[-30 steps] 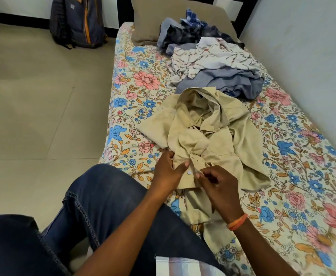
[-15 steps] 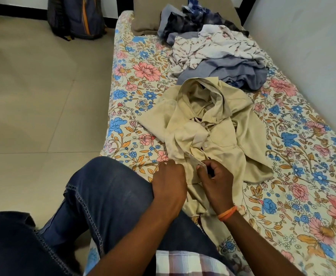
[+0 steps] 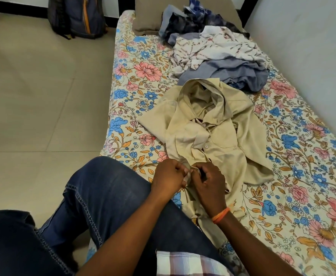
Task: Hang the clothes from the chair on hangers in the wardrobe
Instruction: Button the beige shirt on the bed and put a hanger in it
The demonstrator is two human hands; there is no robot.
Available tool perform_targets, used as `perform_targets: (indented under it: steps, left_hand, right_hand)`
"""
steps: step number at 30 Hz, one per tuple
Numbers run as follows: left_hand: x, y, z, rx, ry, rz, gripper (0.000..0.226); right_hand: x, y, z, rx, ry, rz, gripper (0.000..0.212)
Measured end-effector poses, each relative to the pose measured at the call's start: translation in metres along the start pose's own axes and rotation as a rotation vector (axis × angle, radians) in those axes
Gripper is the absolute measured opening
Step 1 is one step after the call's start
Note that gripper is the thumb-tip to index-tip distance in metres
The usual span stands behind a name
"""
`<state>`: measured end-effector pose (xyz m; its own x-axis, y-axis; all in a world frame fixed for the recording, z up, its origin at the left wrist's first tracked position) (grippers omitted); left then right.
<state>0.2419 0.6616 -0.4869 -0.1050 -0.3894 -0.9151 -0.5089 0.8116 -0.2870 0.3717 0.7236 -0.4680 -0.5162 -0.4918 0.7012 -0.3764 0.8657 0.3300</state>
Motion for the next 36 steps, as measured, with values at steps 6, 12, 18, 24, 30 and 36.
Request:
perform_targets:
  steps: [6,12,18,24,30,36]
  left_hand:
    - [-0.002,-0.001,-0.001,-0.005,-0.078,-0.028,0.019]
    - [-0.006,-0.003,-0.002,0.008,-0.147,-0.017,0.024]
    - [-0.007,-0.002,-0.008,-0.036,-0.184,0.023,0.019]
    - [-0.005,-0.003,-0.015,-0.133,-0.366,-0.077,0.014]
    - [-0.005,-0.005,-0.014,-0.096,-0.406,-0.024,0.013]
    - [0.006,0.001,-0.013,-0.171,-0.45,-0.067,0.024]
  right_hand:
    - [0.0,0.001,0.002,0.026,-0.023,-0.026,0.015]
    - [-0.002,0.003,0.002,0.055,0.033,0.009,0.015]
    - [0.001,0.003,0.004,0.111,0.185,0.138,0.021]
    - [-0.003,0.005,0.006,0.203,0.397,0.331,0.015]
    - [-0.001,-0.001,0.013,0.137,0.307,0.303,0.009]
    - [0.012,-0.001,0.019,0.038,0.316,0.333,0.009]
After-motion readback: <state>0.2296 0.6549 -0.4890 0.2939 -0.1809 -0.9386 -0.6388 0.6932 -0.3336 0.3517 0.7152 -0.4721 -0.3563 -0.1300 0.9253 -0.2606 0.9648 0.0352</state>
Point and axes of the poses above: each hand's wrist, its own y-axis towards the middle knuckle, its own z-axis out of the palm, x = y × z, the point moved 6 cm from there along y, towards the middle knuckle, and after that the axes turned 6 degrees about z, right-handed, at the moved point
